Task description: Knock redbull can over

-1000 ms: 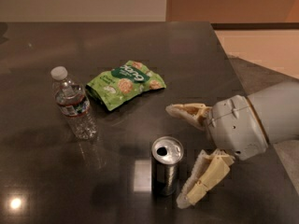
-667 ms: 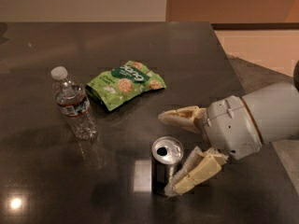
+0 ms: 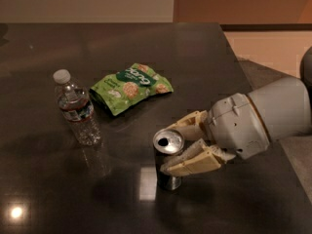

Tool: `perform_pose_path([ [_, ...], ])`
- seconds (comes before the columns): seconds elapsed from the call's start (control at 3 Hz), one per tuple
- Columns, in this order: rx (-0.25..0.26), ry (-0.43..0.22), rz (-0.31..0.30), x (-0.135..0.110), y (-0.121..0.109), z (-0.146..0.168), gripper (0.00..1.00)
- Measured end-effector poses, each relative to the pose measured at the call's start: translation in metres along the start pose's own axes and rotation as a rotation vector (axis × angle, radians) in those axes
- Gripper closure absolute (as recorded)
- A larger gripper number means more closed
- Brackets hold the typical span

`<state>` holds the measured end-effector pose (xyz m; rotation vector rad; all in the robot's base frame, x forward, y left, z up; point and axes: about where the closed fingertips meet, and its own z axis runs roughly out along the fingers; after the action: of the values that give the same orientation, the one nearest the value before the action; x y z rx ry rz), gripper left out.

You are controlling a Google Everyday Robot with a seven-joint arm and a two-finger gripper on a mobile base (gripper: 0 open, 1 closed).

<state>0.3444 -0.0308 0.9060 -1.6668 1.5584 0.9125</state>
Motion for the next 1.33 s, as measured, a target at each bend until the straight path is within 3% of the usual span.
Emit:
perform_pose_path([
  [0.33,0.001,0.091,-0.003,-0.010,-0.009,-0.013,0.87],
  [0.67,0.000,0.259,0.003,-0.020,-0.019,-0.027,1.00],
  [1.33,-0.029,0.650,-0.009,-0.007,-0.020,-0.031,1.00],
])
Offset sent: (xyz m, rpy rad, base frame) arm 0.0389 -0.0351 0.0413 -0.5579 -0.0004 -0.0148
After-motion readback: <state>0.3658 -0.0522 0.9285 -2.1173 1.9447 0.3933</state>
